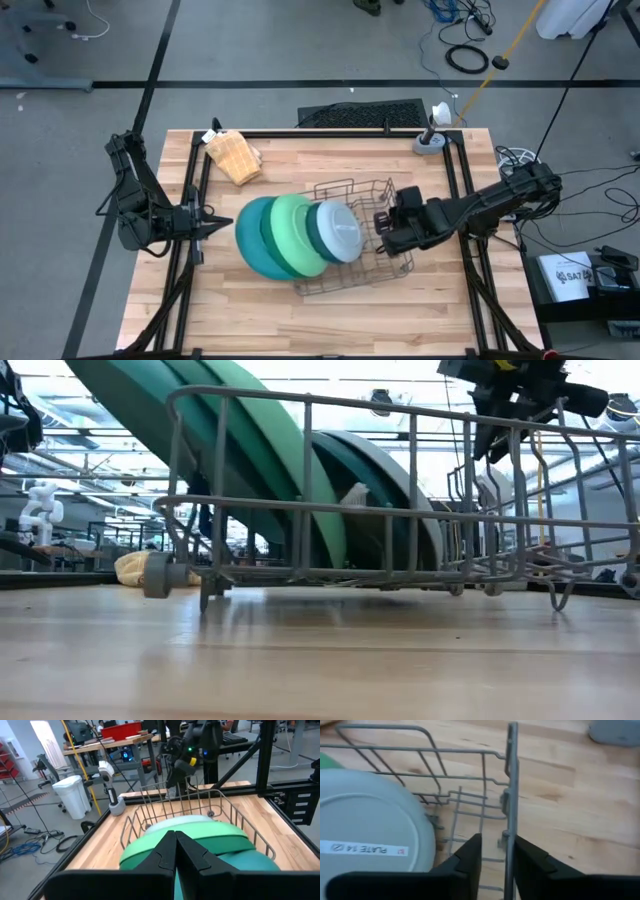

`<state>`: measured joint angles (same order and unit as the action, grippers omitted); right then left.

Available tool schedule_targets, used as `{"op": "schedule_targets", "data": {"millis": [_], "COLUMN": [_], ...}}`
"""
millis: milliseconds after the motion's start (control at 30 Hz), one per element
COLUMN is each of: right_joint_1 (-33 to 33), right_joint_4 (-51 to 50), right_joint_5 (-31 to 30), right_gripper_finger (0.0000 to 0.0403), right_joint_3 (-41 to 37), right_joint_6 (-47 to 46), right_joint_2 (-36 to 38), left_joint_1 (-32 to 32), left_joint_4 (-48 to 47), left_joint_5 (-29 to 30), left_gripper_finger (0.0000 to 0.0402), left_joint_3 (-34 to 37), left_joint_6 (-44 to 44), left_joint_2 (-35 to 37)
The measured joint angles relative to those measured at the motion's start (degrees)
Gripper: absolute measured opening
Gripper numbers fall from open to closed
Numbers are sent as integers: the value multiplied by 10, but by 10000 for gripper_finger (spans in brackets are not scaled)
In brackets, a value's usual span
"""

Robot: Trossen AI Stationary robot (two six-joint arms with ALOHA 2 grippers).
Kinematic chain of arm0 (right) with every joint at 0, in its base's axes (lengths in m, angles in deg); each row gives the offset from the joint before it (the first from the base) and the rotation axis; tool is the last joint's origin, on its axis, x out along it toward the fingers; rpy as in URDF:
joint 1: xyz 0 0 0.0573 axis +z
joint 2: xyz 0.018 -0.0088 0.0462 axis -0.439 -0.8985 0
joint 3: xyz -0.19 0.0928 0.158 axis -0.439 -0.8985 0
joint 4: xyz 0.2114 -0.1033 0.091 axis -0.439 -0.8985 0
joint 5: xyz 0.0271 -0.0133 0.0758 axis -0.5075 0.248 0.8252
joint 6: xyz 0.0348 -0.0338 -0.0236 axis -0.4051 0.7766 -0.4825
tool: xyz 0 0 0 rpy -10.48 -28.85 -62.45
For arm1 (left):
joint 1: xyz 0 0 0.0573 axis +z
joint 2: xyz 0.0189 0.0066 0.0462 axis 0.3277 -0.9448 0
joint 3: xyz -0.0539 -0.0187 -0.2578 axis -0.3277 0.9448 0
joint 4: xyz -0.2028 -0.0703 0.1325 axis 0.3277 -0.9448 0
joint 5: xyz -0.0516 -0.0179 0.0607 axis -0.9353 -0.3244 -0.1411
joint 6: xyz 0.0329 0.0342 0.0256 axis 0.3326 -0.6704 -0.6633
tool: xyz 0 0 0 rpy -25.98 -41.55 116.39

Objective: Sort dishes
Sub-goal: Adjust the dishwasher rack

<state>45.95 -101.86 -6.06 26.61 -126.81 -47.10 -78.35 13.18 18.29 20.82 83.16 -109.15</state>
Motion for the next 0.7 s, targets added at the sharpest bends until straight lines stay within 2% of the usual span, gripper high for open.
{"op": "schedule_targets", "data": {"millis": [200,367,600,700], "right_joint_1": [8,8,8,8], "right_joint_4": [27,28,55,113], "right_joint_5": [-39,-79,-230,-225], "right_gripper_finger": [155,192,198,191], "right_joint_3": [0,0,1,7], "right_joint_6": [18,28,90,210], "right_joint_2": [0,0,0,1], "left_joint_1": [0,0,0,0], "left_joint_4": [0,4,4,2], "left_joint_5": [0,0,0,0], "left_gripper_finger": [8,8,8,8], "left_joint_3": [0,0,0,0], "left_joint_6": [4,5,23,34], "left_joint_2": [0,0,-1,-3]}}
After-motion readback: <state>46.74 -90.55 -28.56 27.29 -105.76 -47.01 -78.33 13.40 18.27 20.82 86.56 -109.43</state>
